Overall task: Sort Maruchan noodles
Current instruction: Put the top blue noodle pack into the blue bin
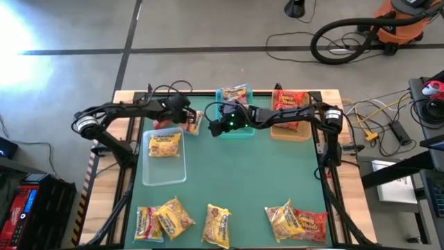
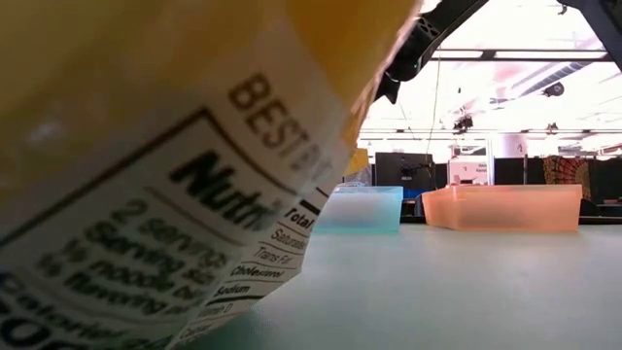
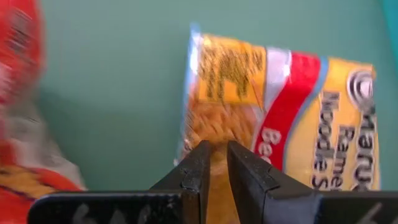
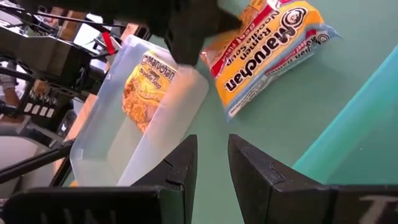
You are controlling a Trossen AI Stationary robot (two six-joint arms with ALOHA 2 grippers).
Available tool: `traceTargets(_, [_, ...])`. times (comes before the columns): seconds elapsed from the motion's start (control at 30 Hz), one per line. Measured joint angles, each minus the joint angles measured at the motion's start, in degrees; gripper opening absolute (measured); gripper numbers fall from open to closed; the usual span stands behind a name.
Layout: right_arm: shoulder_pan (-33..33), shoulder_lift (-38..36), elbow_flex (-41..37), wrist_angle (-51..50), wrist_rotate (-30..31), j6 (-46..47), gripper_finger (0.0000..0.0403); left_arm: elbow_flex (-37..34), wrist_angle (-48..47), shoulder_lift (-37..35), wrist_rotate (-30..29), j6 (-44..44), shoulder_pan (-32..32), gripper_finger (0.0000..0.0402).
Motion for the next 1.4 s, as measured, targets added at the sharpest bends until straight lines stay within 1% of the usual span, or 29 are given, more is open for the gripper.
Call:
traceTargets(0.23, [0.1, 0.0, 0.0, -0.1, 0.0, -0.3, 0.0079, 0.1, 2.6, 2.1, 3.9, -0.2, -3.2, 0.0039])
traceTargets(0.37, [0.1, 0.0, 0.0, -0.1, 0.0, -1.5, 0.0079, 0.0, 4.6, 2.1, 8.9, 1.8, -4.0, 0.0039])
traceTargets(0.43, [0.1, 0.0, 0.0, -0.3, 0.1, -2.2, 0.0079, 0.0, 4.8, 2.1, 9.6, 2.1, -4.2, 0.0039])
traceTargets(0.73, [0.9, 0.0, 0.0, -3.5, 0.0, -3.8, 0.0079, 0.1, 6.9, 1.1, 9.5, 2.3, -4.2, 0.0039])
traceTargets(0.9, [1.0, -0.2, 0.0, -3.4, 0.0, -4.7, 0.0079, 2.6, 8.1, 0.9, 9.0, 6.3, -4.2, 0.0039])
traceTargets(1.03, [1.0, -2.2, 0.0, -4.2, -0.4, -10.6, 0.0079, 4.2, 7.9, 0.9, 9.0, 7.0, -5.5, 0.0039])
traceTargets(1.13, [0.7, -4.4, 0.0, -7.6, -0.4, -14.5, 0.0079, 4.5, 7.6, 1.0, 9.0, 6.6, -7.0, 0.0039])
traceTargets(1.3, [-0.1, -9.0, 0.0, -12.5, 0.2, -19.8, 0.0079, 4.5, 6.1, 1.6, 6.7, 1.8, -8.7, 0.0039])
traceTargets(1.4, [-0.2, -11.2, 0.0, -13.1, 0.2, -21.4, 0.0079, 4.3, 6.1, 1.6, 4.9, 0.1, -8.9, 0.0039])
